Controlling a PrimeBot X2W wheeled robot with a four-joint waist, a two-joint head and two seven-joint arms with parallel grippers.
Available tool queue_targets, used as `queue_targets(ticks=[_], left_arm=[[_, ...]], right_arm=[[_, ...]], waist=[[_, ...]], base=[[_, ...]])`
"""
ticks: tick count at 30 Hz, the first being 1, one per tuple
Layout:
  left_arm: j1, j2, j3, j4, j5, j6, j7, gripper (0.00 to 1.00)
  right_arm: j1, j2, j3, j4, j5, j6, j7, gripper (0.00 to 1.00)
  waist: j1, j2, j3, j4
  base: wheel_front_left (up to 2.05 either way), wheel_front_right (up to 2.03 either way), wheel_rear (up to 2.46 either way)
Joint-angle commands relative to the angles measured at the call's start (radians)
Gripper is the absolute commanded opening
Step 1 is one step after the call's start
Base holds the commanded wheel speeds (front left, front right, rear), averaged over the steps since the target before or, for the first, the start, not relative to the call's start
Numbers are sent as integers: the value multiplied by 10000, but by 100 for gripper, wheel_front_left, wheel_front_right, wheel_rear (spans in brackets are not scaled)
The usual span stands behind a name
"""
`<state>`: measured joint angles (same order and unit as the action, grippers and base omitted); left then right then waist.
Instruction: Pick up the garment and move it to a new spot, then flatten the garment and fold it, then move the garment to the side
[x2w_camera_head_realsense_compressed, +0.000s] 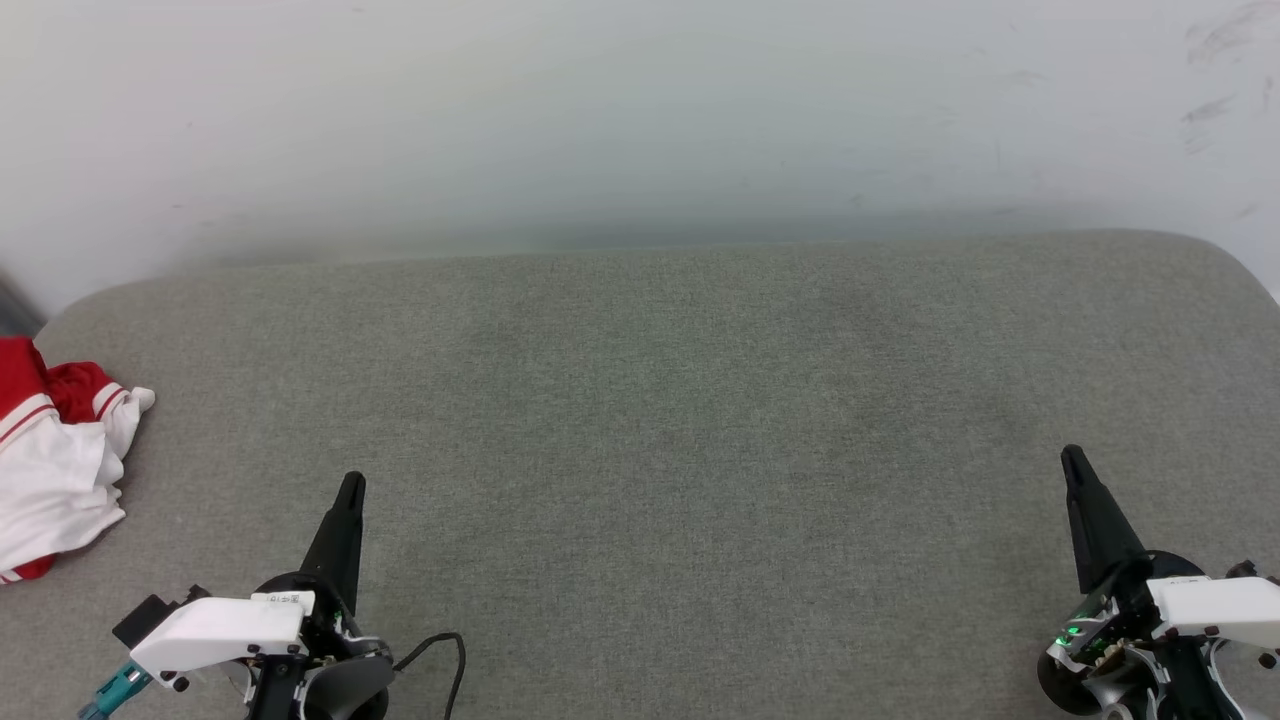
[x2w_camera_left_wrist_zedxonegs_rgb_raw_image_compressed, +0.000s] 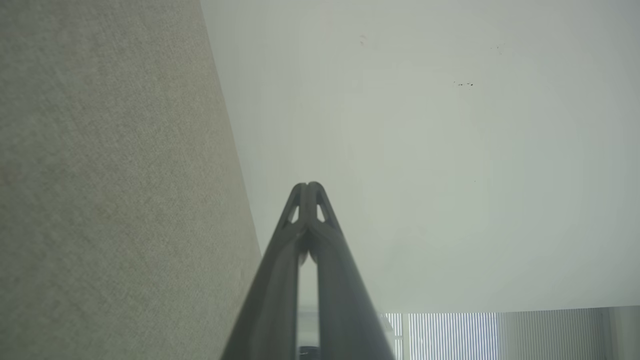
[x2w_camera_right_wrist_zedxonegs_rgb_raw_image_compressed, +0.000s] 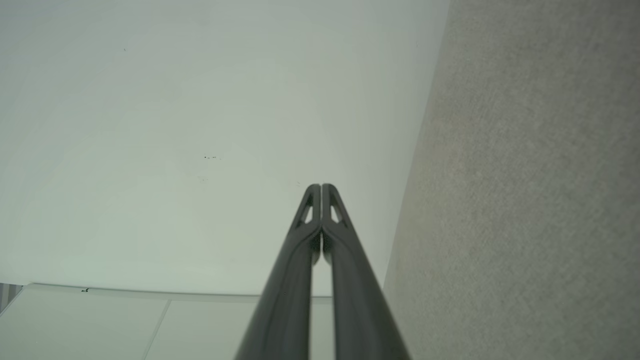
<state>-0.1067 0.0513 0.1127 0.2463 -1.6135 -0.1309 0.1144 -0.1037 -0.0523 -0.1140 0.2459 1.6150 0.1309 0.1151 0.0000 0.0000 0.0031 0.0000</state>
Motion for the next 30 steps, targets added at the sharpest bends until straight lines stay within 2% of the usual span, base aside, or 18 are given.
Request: queue_targets(ticks=[1, 30], left_arm=[[-73, -11, 28, -1, 15, -28, 14, 0], [-73, -11, 25, -1, 15, -28, 13, 0]], right_arm=[[-120, 30, 6, 2, -44, -3, -1, 0], [-120, 30, 5, 1, -44, -3, -1, 0]], waist=[[0, 0, 0, 0], [0, 0, 0, 0]], base=[[0, 0, 0], [0, 0, 0]])
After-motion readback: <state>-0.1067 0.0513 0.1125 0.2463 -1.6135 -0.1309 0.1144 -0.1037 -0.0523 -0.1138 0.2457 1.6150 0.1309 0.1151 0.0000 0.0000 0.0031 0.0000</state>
